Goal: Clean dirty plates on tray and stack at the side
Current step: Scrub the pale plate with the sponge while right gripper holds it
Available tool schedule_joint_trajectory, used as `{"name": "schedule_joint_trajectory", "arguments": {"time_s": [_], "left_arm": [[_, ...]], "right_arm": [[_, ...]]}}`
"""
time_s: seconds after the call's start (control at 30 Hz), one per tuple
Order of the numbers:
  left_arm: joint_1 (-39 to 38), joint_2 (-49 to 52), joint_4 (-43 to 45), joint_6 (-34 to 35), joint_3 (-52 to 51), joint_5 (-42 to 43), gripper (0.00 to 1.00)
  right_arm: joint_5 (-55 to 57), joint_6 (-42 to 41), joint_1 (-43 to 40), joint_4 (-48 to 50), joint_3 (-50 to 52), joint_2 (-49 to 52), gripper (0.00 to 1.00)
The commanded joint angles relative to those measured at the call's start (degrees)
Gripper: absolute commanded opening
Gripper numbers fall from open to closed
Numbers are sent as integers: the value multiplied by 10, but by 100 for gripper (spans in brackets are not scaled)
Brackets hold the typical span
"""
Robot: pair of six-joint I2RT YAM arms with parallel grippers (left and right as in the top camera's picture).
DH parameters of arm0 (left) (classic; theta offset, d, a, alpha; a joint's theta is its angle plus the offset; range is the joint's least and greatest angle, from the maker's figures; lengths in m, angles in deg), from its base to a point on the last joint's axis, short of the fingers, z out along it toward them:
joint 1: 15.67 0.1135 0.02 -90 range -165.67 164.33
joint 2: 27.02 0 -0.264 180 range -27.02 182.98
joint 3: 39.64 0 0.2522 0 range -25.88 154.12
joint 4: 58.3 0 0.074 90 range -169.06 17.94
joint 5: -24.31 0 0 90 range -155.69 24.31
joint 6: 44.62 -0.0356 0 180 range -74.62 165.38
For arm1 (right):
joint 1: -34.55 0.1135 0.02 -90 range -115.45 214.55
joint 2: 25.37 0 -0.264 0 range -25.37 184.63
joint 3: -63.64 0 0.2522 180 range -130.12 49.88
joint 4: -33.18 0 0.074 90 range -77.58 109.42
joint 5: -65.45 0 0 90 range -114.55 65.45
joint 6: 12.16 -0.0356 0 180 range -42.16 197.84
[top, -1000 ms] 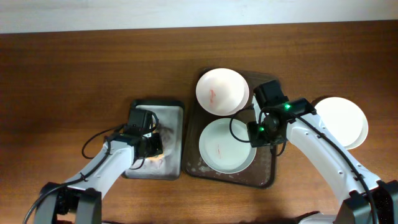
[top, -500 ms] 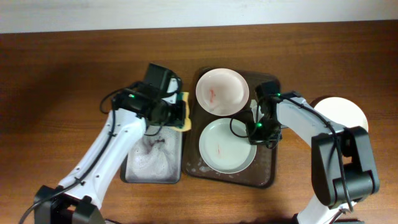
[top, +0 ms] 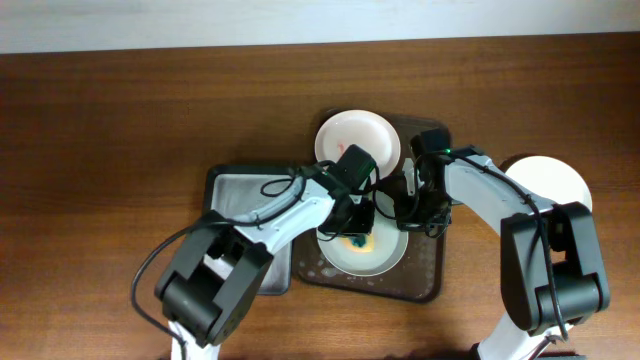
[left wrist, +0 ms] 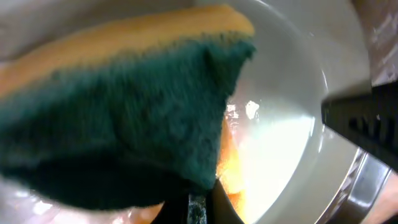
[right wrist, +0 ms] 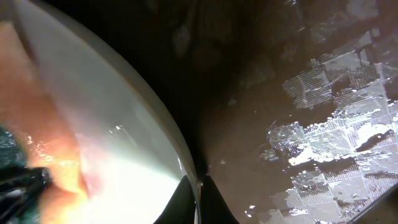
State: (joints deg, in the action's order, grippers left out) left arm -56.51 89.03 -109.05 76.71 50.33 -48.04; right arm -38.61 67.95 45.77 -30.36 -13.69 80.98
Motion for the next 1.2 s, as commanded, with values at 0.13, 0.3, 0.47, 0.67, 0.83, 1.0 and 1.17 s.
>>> {"name": "schedule_joint_trajectory", "arguments": {"time_s": [0.13, 0.3, 0.47, 0.67, 0.83, 1.0, 1.17], "left_arm": [[16, 57, -201, 34, 30, -267, 0], [33, 57, -216, 34, 48, -293, 0], [17, 59, -34, 34, -5, 4, 0], [-21, 59, 110, 22, -29, 193, 0], [-11, 59, 89, -2, -29, 171, 0], [64, 56, -72, -1, -26, -29, 0], [127, 31, -122, -30, -4, -90, 0]], "right_arm": [[29, -16, -1, 5, 0, 11, 4], [29, -26, -1, 5, 0, 11, 4], [29, -26, 0, 5, 0, 11, 4], [29, -26, 0, 5, 0, 11, 4], [29, -26, 0, 5, 0, 11, 4], [29, -26, 0, 2, 0, 11, 4], [29, -26, 0, -1, 0, 11, 4]]}}
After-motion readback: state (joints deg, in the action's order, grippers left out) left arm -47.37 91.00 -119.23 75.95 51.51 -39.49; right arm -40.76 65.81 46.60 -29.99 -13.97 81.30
